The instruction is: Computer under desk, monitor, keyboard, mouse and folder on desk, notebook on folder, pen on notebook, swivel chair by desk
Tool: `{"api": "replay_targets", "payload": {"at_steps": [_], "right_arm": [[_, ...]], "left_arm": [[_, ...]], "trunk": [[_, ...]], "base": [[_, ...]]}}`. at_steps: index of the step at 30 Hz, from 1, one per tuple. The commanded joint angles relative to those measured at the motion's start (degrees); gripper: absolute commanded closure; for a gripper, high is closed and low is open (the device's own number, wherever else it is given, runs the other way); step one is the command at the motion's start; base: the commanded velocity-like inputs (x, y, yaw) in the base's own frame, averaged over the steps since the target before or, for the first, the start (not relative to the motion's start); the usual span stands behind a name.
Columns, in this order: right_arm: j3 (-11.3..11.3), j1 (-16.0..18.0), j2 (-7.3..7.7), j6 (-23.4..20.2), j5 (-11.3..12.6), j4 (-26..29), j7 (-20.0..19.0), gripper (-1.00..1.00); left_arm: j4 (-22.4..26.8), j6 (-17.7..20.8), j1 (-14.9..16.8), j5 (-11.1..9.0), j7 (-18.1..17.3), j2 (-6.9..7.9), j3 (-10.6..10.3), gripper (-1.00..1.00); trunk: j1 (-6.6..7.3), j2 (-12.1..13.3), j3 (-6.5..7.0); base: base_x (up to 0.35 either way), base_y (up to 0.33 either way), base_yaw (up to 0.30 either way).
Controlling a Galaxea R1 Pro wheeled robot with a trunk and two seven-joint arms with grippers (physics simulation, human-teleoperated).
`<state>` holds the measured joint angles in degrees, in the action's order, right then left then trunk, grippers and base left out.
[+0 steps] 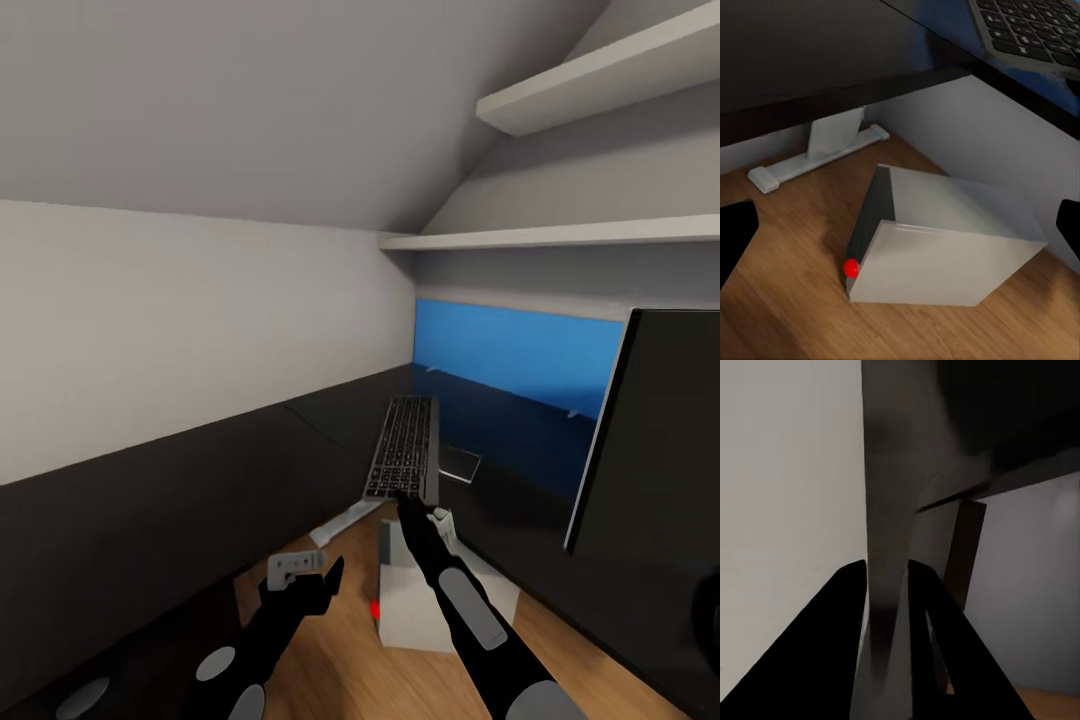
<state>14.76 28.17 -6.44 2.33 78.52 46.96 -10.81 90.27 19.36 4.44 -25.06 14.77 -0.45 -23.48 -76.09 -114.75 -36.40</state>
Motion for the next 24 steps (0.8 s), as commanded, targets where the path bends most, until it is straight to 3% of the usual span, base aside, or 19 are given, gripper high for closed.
{"api": "replay_targets", "payload": {"at_steps": [1, 7, 24], "right_arm": [[0.2, 0.0, 0.03, 0.2, 0.7, 0.0, -0.3, 1.00], [0.3, 0.0, 0.10, 0.2, 0.8, 0.6, -0.3, 1.00], [0.4, 0.0, -0.16, -0.1, 1.0, 1.0, -0.1, 1.00]], "left_arm": [[0.1, 0.2, 0.0, -0.6, 0.5, 0.01, -0.1, -1.00], [0.1, 0.2, 0.0, -0.6, 0.5, 0.01, -0.1, -1.00], [0.1, 0.1, 0.0, -0.6, 0.5, 0.10, -0.1, -1.00]], "trunk": [[0.23, 0.4, 0.12], [1.55, 2.8, 1.20], [1.55, 2.8, 1.33]], "base": [[0.000, 0.000, 0.000], [0.000, 0.000, 0.000], [-0.034, 0.000, 0.026]]}}
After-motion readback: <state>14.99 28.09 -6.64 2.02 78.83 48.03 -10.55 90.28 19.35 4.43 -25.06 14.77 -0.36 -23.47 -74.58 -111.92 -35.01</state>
